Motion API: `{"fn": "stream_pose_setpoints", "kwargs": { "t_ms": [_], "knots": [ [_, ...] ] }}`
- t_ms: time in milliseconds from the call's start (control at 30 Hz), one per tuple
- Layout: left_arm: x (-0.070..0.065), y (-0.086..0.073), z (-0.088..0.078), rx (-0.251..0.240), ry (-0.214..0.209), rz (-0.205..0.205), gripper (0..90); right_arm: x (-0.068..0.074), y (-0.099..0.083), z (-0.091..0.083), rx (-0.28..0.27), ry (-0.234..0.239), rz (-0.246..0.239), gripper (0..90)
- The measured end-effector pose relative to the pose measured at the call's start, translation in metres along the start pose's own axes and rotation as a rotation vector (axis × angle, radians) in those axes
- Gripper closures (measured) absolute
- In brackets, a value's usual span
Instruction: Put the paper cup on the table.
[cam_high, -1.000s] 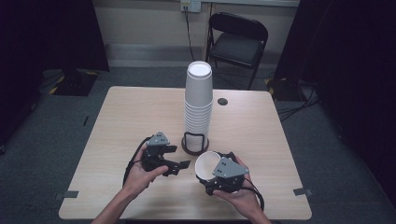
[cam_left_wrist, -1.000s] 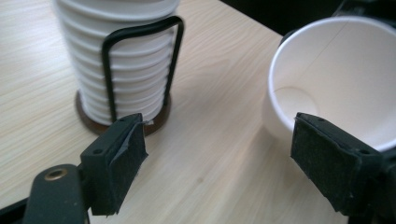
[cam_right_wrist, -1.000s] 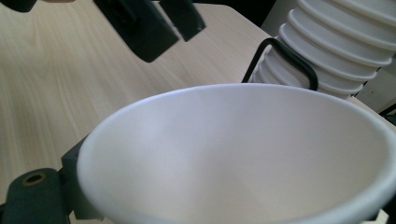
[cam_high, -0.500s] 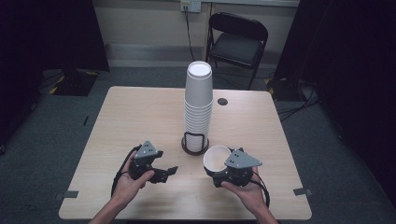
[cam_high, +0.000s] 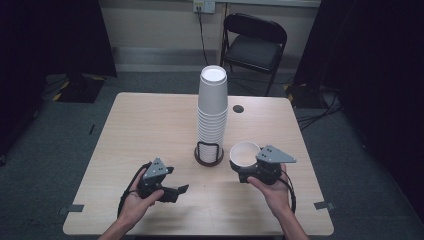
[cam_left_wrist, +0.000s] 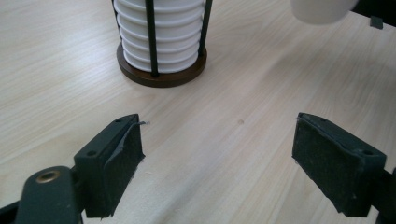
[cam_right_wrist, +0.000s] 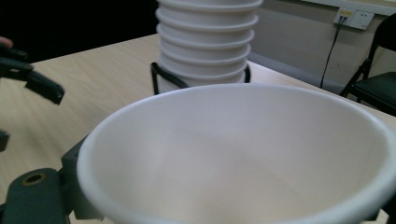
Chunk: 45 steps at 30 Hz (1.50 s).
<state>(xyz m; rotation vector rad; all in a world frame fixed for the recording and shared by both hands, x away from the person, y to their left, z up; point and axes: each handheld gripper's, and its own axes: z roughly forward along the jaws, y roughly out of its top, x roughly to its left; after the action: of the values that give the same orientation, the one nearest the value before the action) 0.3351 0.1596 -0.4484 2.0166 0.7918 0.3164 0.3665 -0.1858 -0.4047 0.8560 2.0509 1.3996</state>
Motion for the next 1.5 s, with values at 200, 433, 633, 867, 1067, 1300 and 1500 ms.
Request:
{"fn": "stream_pose_setpoints", "kwargs": {
  "t_ms": [200,433,633,867,1067,1300,1500],
  "knots": [
    [-0.002,-0.001,-0.003,-0.005,-0.005,-0.002,16.1,-0.02,0.001,0.008,-0.004,-0.037,0.044,11.3],
    [0.002,-0.004,-0.004,-0.009,0.017,-0.002,16.3,-0.039,0.009,0.014,-0.032,-0.074,0.083,11.2],
    [0.001,-0.005,-0.002,-0.006,0.018,-0.003,16.5,-0.055,0.009,0.028,-0.036,-0.108,0.121,11.0],
    [-0.002,-0.006,0.0,-0.002,0.009,0.007,16.8,-0.071,0.009,0.041,-0.04,-0.134,0.165,10.9],
    [-0.002,-0.006,0.0,0.001,0.009,0.011,17.0,-0.081,0.011,0.053,-0.041,-0.153,0.172,10.8],
    [-0.002,-0.006,-0.001,0.0,0.015,0.015,17.3,-0.092,0.003,0.072,-0.036,-0.175,0.214,10.6],
    [-0.002,-0.006,0.0,0.006,0.012,0.023,17.7,-0.095,-0.004,0.085,-0.029,-0.185,0.231,10.6]
  ]
}}
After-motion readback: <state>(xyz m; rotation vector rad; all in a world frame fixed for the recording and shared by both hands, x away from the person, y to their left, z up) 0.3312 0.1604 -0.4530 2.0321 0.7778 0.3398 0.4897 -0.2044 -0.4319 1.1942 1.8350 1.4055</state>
